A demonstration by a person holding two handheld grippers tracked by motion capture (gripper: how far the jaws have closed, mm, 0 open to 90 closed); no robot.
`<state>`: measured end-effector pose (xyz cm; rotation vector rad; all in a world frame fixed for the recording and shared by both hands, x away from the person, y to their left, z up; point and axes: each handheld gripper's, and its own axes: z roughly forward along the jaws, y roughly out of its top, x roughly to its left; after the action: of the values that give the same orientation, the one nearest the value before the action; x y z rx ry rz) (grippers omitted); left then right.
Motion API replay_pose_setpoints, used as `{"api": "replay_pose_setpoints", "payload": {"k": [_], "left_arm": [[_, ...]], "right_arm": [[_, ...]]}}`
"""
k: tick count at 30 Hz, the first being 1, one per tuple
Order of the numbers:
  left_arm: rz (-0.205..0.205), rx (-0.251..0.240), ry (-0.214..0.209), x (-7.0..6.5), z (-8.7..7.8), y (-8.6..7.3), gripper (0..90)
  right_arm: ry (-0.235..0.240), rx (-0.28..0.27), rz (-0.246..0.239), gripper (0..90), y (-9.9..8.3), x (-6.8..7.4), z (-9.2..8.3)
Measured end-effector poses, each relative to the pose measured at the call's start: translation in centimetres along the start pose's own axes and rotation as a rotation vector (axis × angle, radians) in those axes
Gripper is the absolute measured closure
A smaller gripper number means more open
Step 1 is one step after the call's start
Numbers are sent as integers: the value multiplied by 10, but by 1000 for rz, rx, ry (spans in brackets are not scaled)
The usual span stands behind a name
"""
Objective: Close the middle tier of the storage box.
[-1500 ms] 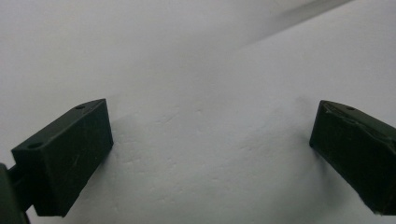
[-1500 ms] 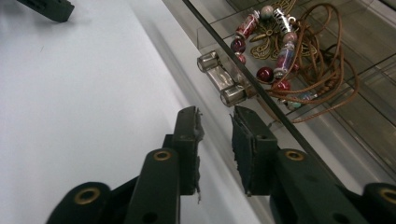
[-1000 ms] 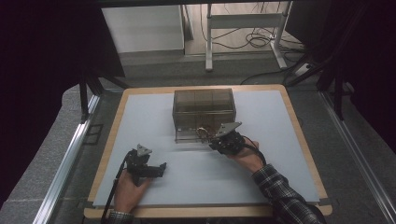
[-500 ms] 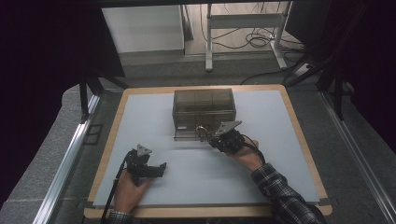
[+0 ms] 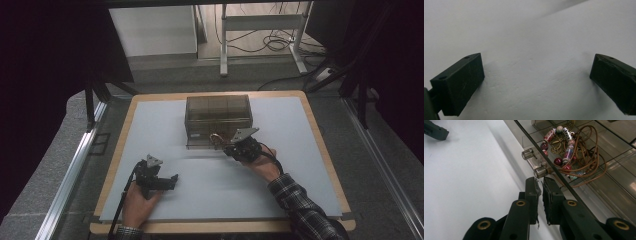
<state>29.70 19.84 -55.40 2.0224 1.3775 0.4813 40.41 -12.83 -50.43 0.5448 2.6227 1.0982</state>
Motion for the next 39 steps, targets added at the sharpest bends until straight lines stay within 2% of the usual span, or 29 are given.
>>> {"api": "replay_pose_setpoints", "payload": {"k": [20, 39], "left_arm": [[0, 0, 0, 0, 0, 0, 0], [0, 0, 0, 0, 0, 0, 0]], "right_arm": [[-18, -14, 13, 810, 3, -6, 1], [-26, -16, 3, 810, 6, -10, 5]]}}
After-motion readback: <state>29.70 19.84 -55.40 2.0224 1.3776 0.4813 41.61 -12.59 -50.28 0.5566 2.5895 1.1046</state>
